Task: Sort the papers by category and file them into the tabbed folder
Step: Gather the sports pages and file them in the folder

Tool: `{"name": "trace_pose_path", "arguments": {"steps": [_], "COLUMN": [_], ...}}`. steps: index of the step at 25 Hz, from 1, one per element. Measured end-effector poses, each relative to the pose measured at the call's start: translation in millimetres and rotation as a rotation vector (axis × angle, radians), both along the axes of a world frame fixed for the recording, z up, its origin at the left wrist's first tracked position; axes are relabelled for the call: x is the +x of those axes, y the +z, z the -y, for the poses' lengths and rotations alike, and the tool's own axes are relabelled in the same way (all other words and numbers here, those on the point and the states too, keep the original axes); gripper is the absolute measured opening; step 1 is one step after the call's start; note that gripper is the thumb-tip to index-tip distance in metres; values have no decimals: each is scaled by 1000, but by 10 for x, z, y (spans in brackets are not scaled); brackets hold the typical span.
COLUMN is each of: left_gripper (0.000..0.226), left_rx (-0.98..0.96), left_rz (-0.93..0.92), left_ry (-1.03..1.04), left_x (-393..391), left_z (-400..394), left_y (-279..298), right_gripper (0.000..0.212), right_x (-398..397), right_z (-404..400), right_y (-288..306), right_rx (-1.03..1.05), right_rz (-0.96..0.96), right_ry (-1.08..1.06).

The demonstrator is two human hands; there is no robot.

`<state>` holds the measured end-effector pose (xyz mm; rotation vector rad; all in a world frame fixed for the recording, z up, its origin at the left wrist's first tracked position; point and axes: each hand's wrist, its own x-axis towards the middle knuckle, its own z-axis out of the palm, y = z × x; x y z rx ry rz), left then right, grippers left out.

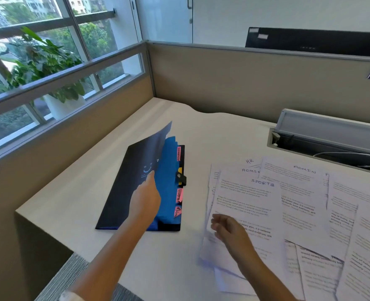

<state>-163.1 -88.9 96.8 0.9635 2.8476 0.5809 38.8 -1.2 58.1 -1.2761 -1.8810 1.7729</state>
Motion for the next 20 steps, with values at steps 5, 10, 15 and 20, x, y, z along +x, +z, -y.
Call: {"name": "trace_pose_path", "arguments": {"steps": [5, 10, 15, 20], "left_gripper": [52, 51, 50, 50], "left_rx": [222, 309, 318, 294], "left_rz": [175, 201, 212, 252], "left_ry": [46, 88, 81, 70], "left_x": [7, -35, 10, 97], "left_z": [205, 390, 394, 340], "left_y": [242, 233, 227, 213], "right_gripper": [28, 29, 32, 33], "right_x": [-477, -674, -688, -826], "right_z": [207, 290, 374, 376], "right_y": [28, 104, 78, 134], "right_rx": [-140, -210, -40, -233], "right_rz": [-37, 28, 109, 238], "right_ry": [112, 82, 150, 164]}}
